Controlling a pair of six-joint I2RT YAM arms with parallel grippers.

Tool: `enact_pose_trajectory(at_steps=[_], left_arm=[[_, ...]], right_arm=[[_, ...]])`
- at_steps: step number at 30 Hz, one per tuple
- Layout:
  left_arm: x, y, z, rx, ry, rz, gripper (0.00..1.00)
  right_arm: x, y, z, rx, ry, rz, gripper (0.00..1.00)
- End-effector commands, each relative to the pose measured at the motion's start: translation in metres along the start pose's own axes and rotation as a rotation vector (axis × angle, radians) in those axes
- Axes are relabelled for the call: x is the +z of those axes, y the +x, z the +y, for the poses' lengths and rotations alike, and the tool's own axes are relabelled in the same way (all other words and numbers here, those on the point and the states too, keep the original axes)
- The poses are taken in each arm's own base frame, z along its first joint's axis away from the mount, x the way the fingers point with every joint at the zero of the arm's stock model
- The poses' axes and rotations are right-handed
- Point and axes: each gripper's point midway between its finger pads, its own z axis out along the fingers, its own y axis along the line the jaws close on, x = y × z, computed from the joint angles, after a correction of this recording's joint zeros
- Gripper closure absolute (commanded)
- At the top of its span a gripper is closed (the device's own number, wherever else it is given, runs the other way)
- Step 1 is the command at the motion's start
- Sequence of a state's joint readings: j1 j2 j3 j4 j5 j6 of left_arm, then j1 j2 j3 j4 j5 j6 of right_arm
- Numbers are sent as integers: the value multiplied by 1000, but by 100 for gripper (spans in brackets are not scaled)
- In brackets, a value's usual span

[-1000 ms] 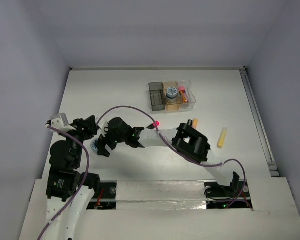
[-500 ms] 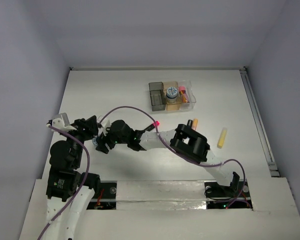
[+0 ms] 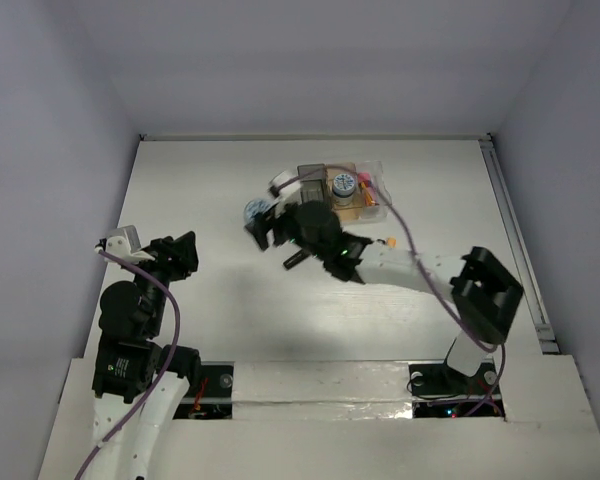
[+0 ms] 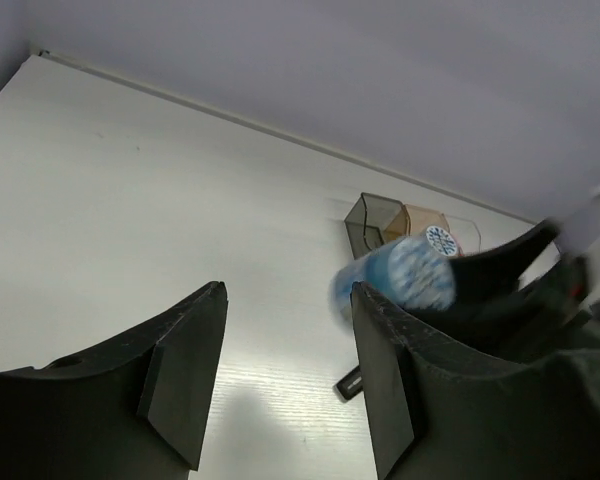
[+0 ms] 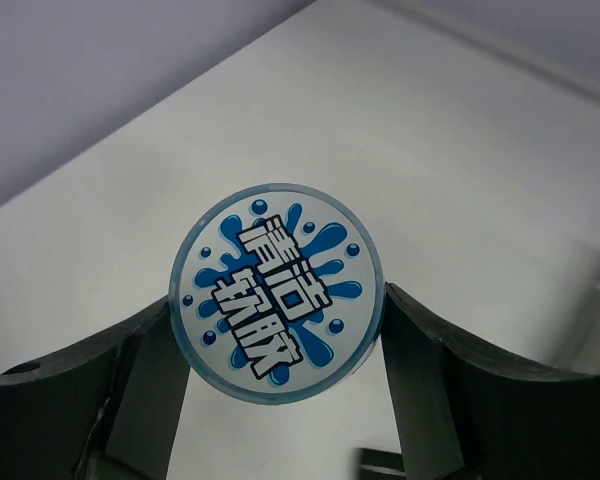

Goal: Sort the stationery into containers
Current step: Pick up the stationery from the center of the board, then place the stationery in the storage box.

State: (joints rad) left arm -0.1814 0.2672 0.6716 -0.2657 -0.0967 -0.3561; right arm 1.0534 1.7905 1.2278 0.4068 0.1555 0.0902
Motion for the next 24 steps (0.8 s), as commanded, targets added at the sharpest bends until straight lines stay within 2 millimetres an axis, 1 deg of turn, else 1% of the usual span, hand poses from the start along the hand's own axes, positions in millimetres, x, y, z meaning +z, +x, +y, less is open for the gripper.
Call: enact_pose_trajectory(at_steps=[1,2,3,4,7,8,10,11,12,14,15,16,17,18,19,20,24], left_arm=[[2,-12,-8,6,36,-44,51],[2,-11,-8,6,36,-44,51],[2,-11,-8,7,38,-44,51],[2,-11,-8,6,40,-42,51],[2,-11,-8,7,40,-42,51],[2,-11,-8,9,37,-43,51],[2,-12,-6,9,28,-45,51],[1,-12,-6,6,27,-46,51],[1,-12,-6,5,27,-46,51],[1,-13,-6,5,26,-48,51],[2,-12,-6,7,26,-44,51],[2,-11,-6,7,26,-44,51],[2,-12,-6,5,27,-46,51],[2,-11,-6,6,26,-44,51],[2,-12,-6,5,25,-46,51],[2,-12,-6,7,24,-45,51],[2,-11,-6,6,27,-44,51]], right_arm=[[-36,-57,-128,75,290,-136,53],[-45,-48,-145,84,321,-105,53],[-53,-52,-159,94,344,-104,53],[-61,-46,-184,97,400,-75,53],[-69,-48,-213,73,465,-57,53],[-73,-51,-230,72,498,-57,53],[-73,-44,-247,69,519,-26,53],[-75,-49,-261,76,532,-33,53],[-75,-48,-267,79,536,-25,53],[-72,-36,-277,87,549,19,53],[-69,-33,-276,87,535,30,53],[-69,-32,-283,90,543,35,53],[-68,-22,-289,96,552,63,53],[-66,-18,-289,103,552,74,53],[-67,-15,-294,111,558,83,53],[-65,-7,-293,121,554,106,53],[-63,7,-292,136,546,132,53]])
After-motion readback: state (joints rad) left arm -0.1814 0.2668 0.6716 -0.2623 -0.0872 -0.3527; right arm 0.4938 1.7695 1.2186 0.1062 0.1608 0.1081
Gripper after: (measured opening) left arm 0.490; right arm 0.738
